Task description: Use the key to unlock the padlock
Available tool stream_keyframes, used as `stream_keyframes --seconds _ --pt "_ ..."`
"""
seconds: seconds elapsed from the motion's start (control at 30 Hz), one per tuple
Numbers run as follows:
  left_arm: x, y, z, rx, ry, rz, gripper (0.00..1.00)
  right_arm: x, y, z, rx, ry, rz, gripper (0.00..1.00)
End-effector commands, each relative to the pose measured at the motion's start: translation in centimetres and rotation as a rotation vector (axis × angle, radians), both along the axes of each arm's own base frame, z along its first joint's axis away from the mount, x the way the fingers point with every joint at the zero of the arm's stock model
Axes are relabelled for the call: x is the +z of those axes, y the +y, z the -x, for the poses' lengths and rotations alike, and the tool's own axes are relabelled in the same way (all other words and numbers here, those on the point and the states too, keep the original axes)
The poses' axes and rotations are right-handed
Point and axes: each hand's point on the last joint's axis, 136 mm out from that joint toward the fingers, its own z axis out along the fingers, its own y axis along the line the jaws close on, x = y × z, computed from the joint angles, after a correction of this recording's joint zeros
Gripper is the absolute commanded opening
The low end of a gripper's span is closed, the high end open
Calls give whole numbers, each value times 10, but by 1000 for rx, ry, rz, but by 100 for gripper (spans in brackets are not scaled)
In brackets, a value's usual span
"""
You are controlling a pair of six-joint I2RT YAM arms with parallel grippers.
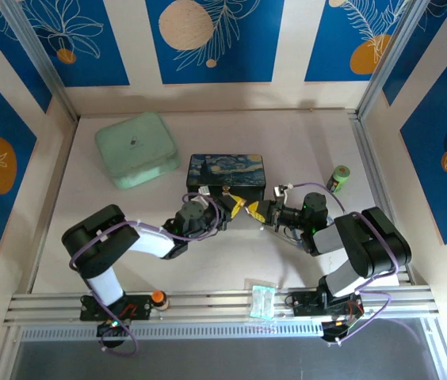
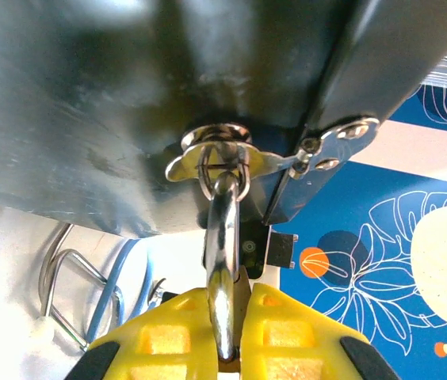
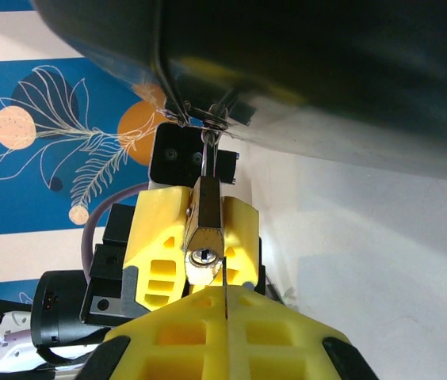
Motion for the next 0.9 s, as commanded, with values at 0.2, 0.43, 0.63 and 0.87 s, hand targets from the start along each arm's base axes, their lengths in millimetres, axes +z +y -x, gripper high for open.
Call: stream_keyframes --seconds 0.2,0.43,0.63,0.87 --pt "21 -6 0 -7 -59 65 0 2 -8 -1 -26 -19 2 0" --pt "24 -5 -4 7 -70 54 0 2 -14 7 -36 -16 15 0" --pt "24 -4 -2 3 -69 50 0 11 -12 5 -27 -32 15 0" --pt "31 -5 0 0 -76 64 0 15 -6 3 -12 -40 20 0"
